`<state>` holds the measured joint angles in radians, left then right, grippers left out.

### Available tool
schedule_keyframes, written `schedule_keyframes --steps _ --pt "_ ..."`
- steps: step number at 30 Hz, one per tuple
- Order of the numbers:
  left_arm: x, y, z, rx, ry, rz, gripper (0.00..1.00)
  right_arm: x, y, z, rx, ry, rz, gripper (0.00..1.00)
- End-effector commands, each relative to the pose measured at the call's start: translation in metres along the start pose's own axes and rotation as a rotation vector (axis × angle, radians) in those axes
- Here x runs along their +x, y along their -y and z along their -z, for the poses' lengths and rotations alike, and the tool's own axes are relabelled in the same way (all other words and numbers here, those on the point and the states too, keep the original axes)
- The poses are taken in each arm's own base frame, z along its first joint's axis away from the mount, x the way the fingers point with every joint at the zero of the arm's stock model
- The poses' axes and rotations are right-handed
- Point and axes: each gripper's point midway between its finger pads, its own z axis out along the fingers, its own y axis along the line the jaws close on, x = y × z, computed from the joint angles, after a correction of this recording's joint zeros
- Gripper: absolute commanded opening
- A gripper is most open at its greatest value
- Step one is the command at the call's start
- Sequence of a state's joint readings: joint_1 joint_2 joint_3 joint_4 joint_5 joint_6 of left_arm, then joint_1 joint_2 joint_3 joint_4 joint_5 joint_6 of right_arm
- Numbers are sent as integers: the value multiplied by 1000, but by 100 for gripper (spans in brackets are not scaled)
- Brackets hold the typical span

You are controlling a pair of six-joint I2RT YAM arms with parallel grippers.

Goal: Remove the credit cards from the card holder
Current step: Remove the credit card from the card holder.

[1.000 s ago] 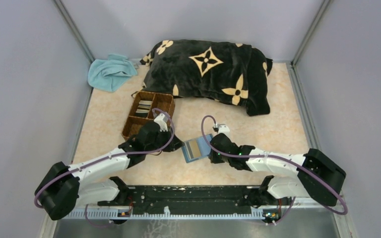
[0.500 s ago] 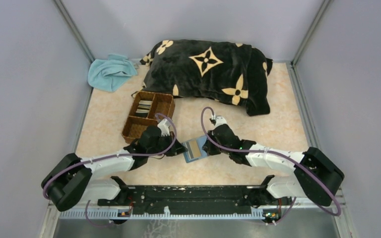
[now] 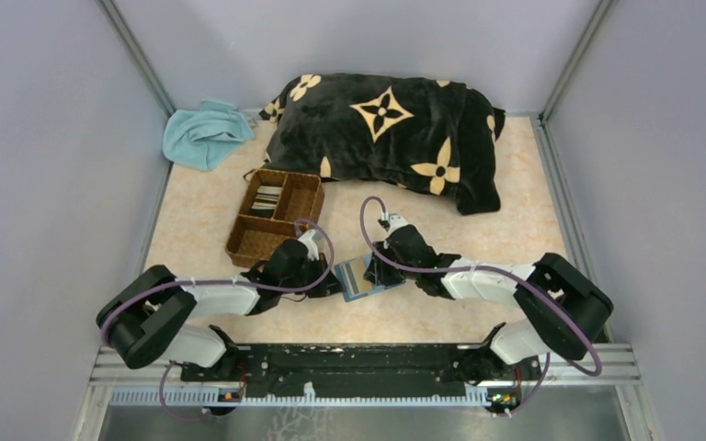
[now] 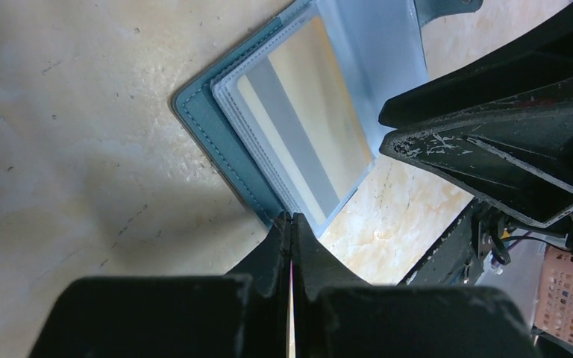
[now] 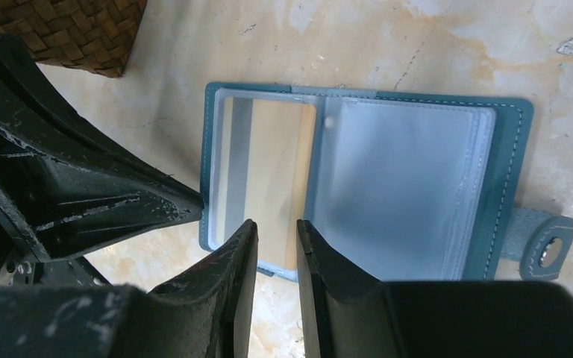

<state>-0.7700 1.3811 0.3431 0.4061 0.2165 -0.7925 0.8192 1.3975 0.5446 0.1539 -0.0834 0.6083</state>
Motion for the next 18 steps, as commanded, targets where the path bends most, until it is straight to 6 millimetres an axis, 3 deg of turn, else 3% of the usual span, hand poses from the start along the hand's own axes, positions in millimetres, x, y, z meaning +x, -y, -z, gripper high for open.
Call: schedule_keyframes --steps 1,10,12,14,18 --pt "2 -8 -2 -23 12 -1 0 -29 -18 -6 -71 79 18 27" --pt "5 -10 -6 -24 -2 6 0 -12 -2 -17 -34 42 8 28" --pt "5 -10 -7 -23 -7 5 0 -9 1 -19 -31 30 6 35" --pt "6 -9 -8 -21 -10 5 0 -6 -2 -20 -52 20 7 40" --pt "7 -10 -9 -22 -17 5 0 -4 -14 -20 -122 12 0 41"
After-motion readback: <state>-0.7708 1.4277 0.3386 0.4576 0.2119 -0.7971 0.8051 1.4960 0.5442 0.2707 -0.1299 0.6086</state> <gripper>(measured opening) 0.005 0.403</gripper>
